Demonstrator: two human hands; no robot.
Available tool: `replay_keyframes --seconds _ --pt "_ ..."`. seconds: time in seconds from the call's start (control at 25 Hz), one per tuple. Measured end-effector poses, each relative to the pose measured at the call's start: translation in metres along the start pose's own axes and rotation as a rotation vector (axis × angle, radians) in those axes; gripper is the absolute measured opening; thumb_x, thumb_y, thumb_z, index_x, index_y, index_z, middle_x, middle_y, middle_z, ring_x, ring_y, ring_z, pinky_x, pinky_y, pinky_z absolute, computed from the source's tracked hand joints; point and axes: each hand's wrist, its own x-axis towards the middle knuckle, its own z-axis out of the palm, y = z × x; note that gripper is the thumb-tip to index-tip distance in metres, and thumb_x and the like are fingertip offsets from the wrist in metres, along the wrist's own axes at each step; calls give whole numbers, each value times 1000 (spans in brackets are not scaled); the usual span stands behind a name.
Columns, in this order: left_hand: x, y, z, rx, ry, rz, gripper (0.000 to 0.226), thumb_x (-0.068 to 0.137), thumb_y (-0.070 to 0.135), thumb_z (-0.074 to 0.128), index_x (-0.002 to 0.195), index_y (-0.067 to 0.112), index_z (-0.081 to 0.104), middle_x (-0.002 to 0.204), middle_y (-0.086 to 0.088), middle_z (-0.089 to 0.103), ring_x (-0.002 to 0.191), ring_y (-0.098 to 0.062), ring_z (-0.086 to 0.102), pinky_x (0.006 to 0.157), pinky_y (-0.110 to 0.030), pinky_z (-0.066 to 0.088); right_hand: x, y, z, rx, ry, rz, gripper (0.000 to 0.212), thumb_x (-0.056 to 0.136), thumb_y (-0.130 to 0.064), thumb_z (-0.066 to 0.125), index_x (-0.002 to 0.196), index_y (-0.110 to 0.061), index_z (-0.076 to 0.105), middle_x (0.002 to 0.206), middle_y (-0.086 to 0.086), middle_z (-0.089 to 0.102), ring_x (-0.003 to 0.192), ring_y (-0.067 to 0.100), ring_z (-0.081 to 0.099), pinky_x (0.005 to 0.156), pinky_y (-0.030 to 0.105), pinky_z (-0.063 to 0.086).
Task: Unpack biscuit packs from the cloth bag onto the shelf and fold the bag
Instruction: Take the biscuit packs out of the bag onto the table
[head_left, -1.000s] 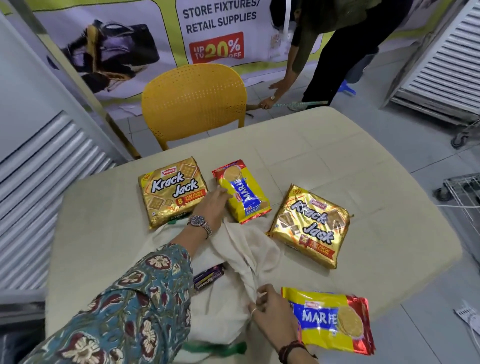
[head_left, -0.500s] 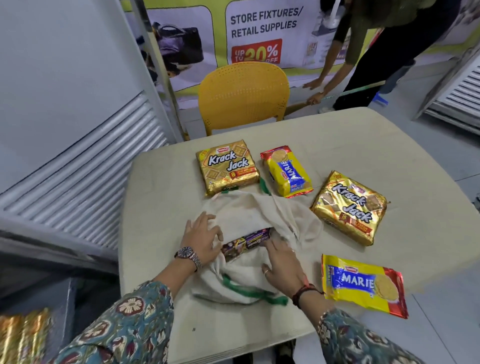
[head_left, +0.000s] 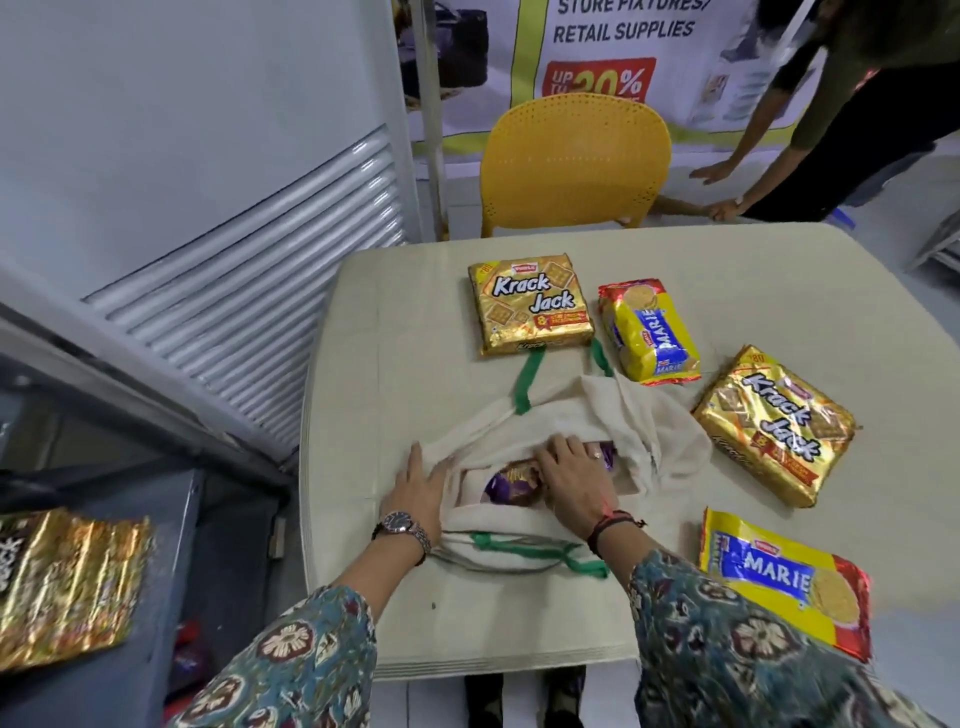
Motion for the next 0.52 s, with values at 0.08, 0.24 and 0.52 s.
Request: replay_keyframes --seconds 0.08,0.24,0.52 --pt "-5 1 3 7 -14 9 89 78 4 60 147 29 8 157 -9 -13 142 -31 18 100 -38 44 -4 0 1 -34 43 1 31 58 -17 77 87 -21 65 87 2 62 80 25 60 73 37 47" --pt "-7 0 1 12 -61 28 93 77 6 62 147 31 5 157 -6 -14 144 -29 13 101 -38 43 -15 15 2 172 48 19 40 68 -12 62 107 -23 64 106 0 65 99 27 61 86 41 46" --pt "2 5 21 70 8 153 93 77 10 62 148 25 3 156 -18 -10 145 -32 5 113 -42 28 1 14 -53 439 303 -37 50 81 -33 63 127 -15 56 113 6 61 96 26 57 79 35 47"
